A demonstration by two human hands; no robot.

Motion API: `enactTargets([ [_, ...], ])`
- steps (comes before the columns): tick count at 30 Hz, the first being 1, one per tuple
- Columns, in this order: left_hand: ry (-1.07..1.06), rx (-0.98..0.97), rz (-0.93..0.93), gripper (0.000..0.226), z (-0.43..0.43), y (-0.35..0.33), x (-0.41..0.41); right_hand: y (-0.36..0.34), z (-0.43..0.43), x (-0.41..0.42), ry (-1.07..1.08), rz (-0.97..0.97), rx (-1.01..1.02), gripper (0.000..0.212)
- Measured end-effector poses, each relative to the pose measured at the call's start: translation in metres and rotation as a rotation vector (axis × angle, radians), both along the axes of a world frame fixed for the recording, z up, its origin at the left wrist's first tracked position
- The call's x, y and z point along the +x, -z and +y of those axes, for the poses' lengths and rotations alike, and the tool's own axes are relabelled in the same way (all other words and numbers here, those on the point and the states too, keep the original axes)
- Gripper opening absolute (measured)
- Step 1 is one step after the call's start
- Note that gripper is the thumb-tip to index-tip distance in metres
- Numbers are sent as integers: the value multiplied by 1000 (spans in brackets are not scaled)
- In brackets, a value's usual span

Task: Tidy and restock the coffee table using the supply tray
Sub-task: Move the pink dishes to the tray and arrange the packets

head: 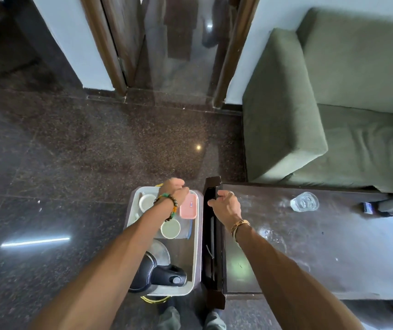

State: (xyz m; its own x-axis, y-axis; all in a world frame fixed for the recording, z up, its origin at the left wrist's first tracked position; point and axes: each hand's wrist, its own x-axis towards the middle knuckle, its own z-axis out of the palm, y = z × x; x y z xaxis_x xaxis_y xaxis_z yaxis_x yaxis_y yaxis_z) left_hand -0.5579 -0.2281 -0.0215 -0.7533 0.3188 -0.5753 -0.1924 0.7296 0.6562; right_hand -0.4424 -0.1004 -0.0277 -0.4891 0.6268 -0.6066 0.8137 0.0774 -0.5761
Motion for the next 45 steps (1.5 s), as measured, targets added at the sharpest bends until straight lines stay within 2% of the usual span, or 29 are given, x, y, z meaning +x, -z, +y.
enactTargets([
  [1, 18, 32, 35, 4, 4, -14, -2, -11, 2, -1, -8, 21, 19, 43],
  [3, 33, 99, 88, 5, 13, -38, -2, -35, 7, 4, 6, 79, 60, 41],
  [4, 44, 132, 107, 8, 20, -46, -1, -45, 9, 9, 25, 107, 85, 44],
  [6, 78, 156, 182, 28, 32, -61, -1, -63, 16, 20, 38, 163, 149, 47],
  [14, 264, 269, 467, 31, 102, -142, 40, -138, 80, 98, 256, 277, 330, 57],
  [18, 341, 364, 526, 40, 155, -185, 80, -179, 119, 152, 400, 341, 422, 57],
  [22, 429, 441, 545, 39, 205, -205, 152, -204, 147, 228, 522, 375, 497, 57],
  [28, 569, 448, 497, 22, 247, -184, 304, -181, 160, 385, 683, 298, 505, 51],
  [35, 764, 465, 531, 29, 297, -181, 479, -174, 165, 578, 913, 255, 473, 56],
  [41, 931, 575, 491, 26, 344, -204, 595, -200, 187, 690, 1123, 292, 575, 57],
  [45, 1028, 588, 436, 20, 376, -195, 657, -188, 194, 749, 1230, 284, 573, 58],
])
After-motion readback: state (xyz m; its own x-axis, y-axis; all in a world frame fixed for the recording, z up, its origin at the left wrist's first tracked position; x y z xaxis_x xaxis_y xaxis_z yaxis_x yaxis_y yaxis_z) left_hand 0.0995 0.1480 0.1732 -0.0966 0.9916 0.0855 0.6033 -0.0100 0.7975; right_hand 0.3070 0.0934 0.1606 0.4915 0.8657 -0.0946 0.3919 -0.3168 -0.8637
